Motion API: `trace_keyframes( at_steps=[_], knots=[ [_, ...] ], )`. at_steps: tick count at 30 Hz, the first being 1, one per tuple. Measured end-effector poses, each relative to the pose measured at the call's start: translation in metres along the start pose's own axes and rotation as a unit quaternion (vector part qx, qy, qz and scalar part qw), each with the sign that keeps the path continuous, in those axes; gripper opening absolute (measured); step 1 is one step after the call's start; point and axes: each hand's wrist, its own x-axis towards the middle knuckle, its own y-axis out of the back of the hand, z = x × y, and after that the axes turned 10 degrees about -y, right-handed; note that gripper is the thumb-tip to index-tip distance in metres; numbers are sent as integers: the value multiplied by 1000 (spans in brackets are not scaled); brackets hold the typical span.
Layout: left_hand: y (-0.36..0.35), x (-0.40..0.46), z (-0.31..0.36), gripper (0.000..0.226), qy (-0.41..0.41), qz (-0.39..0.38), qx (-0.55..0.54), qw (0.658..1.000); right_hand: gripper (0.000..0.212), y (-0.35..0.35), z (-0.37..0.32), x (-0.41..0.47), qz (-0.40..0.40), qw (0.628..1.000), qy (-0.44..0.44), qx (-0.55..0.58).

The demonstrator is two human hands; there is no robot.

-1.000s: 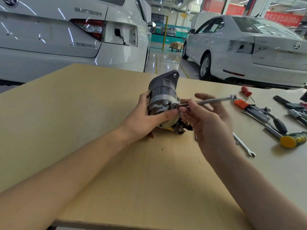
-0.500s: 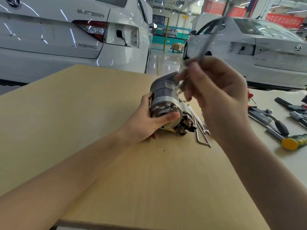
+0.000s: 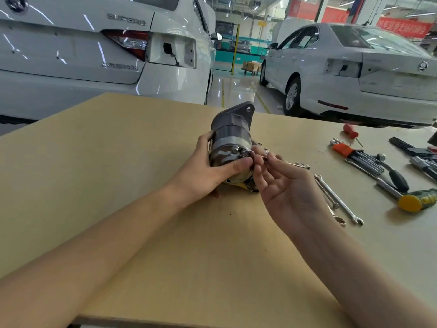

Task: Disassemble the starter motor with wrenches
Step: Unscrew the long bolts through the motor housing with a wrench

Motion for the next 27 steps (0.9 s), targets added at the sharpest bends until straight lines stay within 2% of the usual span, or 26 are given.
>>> trace_keyframes(
  at_steps=[3,10,13,14,16,19,20,22,23,24,25,27],
  knots=[
    [0,0,0,128,-2,2,1,1000,10,1,1,0,14,998,-6,53],
    [0,1,-3,125,-7,-8,6,1000,15,6,4,2,28,998,51,11],
    [2,2,-6,125,-7,-10,8,1000,7,4,0,2,38,980,153,-118],
    [3,3,-7,122,-5,-10,8,1000,9,1,-4,1,49,955,212,-201],
    [3,3,-9,113,5,-6,12,1000,13,-10,-12,1,46,871,318,-373],
    [2,5,-12,94,-3,-3,11,1000,21,-36,-17,7,-10,729,365,-578],
    [2,6,-13,81,-17,-8,14,1000,22,-42,-18,10,-26,661,365,-655],
    [4,7,-13,38,-45,-22,54,997,23,-49,-19,12,-66,475,354,-803],
    [4,7,-13,20,-41,-22,69,996,24,-51,-20,12,-91,419,349,-834],
    [4,6,-13,15,-38,-20,68,997,24,-52,-22,11,-120,418,356,-827],
    [4,6,-12,26,-39,-20,57,997,23,-53,-22,8,-143,474,368,-787],
    [2,4,-10,84,-17,-12,23,1000,21,-49,-26,1,-150,693,364,-604]
  ],
)
